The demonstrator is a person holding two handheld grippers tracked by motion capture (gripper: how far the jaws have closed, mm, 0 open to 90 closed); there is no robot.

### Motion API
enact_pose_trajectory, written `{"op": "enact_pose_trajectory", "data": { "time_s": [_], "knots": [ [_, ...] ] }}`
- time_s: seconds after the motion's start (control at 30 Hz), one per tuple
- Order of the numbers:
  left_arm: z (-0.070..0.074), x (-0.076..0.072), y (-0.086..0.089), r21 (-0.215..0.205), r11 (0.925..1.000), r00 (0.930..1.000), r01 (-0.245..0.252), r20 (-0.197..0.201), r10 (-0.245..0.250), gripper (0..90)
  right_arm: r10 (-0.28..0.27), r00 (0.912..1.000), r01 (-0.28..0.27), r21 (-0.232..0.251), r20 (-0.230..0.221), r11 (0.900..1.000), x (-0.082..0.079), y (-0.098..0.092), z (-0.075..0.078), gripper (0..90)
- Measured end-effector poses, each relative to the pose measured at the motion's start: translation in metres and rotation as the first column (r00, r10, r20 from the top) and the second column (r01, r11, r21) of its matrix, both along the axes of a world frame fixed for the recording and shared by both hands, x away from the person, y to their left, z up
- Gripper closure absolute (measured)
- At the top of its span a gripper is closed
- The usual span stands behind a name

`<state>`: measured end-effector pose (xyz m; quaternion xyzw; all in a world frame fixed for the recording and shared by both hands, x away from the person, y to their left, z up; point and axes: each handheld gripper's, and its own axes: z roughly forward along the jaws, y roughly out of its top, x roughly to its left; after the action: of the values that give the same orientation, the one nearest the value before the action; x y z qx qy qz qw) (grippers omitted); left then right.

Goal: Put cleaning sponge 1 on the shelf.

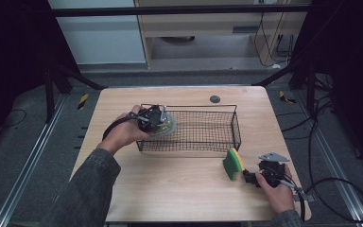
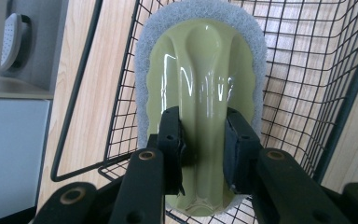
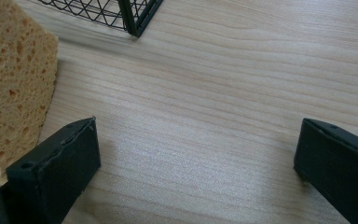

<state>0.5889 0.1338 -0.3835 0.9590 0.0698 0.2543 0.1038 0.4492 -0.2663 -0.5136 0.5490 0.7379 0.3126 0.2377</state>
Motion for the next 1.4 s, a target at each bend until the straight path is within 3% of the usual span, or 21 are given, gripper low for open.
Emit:
{"op": "enact_pose_trajectory", "data": {
  "time_s": [0.67,1.4],
  "knots": [
    [-0.022,0.011,-0.004,0.011,0.9998,0.9971,-0.015,-0.074,0.016,70.9,-0.002,1.0,0.002,0.004,0.0,1.0,-0.001,0.0,0.0,0.7],
    [-0.031,0.015,-0.006,0.028,0.9994,0.9945,-0.02,-0.103,0.023,70.6,-0.001,1.0,0.001,0.0,0.002,1.0,0.0,0.0,0.0,0.7]
  ]
}}
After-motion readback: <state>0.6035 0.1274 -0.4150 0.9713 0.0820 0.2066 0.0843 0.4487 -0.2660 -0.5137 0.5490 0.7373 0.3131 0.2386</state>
